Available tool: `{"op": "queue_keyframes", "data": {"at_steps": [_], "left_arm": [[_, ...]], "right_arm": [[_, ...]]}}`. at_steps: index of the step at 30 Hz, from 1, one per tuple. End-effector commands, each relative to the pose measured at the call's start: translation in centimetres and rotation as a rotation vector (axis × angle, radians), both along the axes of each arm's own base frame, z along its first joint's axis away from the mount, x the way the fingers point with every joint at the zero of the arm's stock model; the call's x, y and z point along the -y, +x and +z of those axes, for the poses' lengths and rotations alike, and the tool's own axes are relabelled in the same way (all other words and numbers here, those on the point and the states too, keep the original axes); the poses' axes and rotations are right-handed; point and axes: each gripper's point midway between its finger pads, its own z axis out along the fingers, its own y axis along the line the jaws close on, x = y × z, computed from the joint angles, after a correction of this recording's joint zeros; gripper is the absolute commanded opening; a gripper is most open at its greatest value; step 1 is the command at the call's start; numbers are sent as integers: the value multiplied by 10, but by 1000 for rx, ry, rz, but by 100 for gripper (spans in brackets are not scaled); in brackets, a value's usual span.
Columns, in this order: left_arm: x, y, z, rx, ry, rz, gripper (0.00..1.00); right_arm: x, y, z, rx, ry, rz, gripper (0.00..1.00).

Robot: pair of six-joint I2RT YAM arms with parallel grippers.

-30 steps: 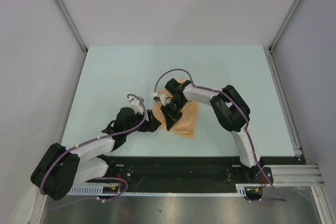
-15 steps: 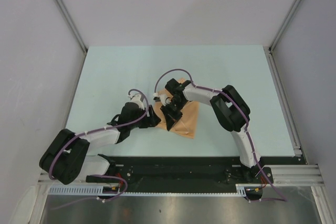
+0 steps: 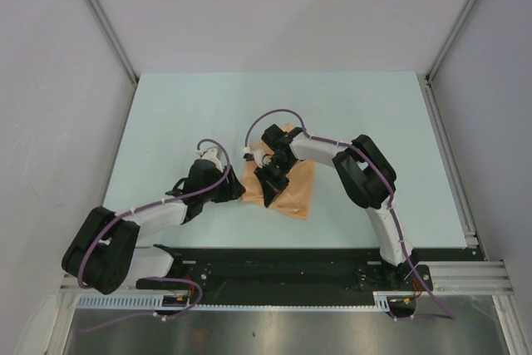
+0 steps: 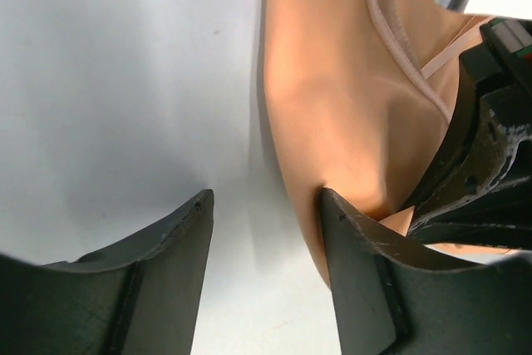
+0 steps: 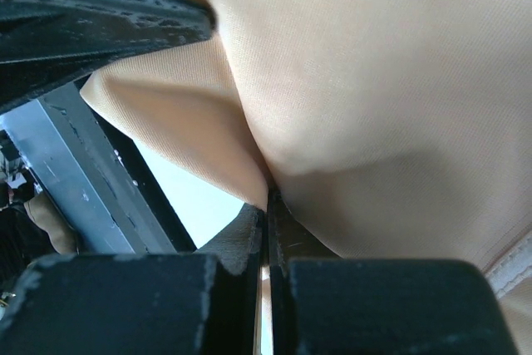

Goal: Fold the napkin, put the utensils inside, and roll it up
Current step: Roll the napkin with the utensil

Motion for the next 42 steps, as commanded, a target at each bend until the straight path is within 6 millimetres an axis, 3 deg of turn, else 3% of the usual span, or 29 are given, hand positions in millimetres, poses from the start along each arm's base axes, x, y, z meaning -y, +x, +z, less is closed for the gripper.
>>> {"op": "queue_keyframes", "data": {"at_steps": [1,7,11,14,20,23,32,42], "left_arm": [[-18,-9,1,1,81,-6,63],[-7,-13,44,222,-2,-96,80],[11,-27,47,222,-61,-182,82],[21,-40,35,107,-103,-219,79],[41,-56,39,12,-250,-243,74],[44,-52,45,30,-275,-230,70],[47,-47,30,-40,-273,-202,58],[47,-39,36,-25,-315,-133,53]], "right_arm": [[14,-5,-12,-18,-68,-4,0],[15,-2,-12,-42,-71,-14,0],[17,0,-13,-63,-84,-31,0],[18,3,-15,-62,-99,-40,0],[20,2,-19,-69,-115,-42,0],[20,2,-21,-71,-119,-40,0],[21,2,-21,-70,-122,-42,0],[20,1,-21,-70,-118,-37,0]]}}
